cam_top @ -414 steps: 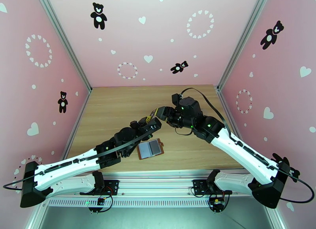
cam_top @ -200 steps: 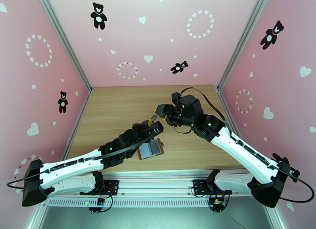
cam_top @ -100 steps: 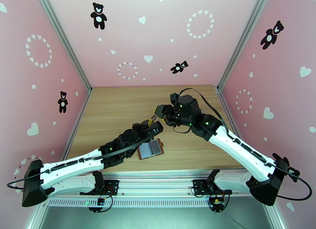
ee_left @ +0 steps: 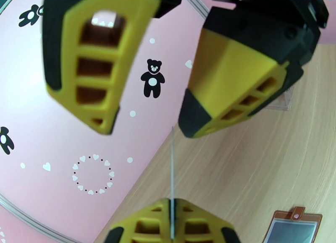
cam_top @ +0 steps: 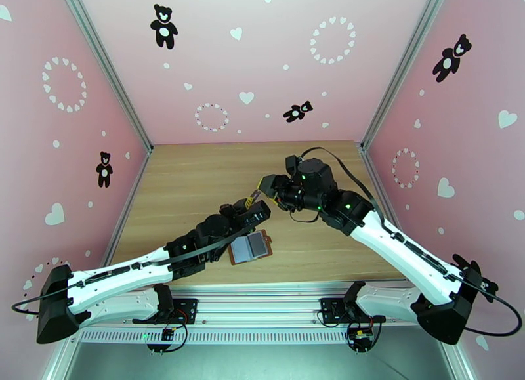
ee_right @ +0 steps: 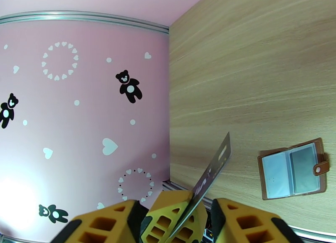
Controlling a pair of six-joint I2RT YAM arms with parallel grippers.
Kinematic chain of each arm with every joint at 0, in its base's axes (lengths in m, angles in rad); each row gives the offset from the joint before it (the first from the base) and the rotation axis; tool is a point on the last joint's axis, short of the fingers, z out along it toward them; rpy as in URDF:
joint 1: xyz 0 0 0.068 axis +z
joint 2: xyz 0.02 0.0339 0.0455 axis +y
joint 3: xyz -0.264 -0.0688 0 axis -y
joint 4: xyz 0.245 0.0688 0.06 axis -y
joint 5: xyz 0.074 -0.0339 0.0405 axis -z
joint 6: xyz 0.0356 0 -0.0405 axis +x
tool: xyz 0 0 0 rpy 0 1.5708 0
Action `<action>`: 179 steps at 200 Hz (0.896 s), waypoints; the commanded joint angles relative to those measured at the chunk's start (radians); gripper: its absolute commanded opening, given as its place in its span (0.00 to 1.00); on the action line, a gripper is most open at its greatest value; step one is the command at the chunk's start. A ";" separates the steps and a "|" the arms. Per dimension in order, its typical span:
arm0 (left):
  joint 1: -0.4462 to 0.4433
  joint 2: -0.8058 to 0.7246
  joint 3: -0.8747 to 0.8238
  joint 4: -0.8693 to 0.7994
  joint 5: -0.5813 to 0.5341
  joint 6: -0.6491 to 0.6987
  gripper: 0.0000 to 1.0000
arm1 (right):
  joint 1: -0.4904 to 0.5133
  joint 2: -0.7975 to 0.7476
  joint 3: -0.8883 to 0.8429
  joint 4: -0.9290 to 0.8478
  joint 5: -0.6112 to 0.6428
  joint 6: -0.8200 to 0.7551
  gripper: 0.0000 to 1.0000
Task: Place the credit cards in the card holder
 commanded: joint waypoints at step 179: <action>0.009 -0.003 -0.003 0.001 0.017 -0.005 0.36 | -0.028 0.106 0.054 0.038 -0.050 0.057 0.07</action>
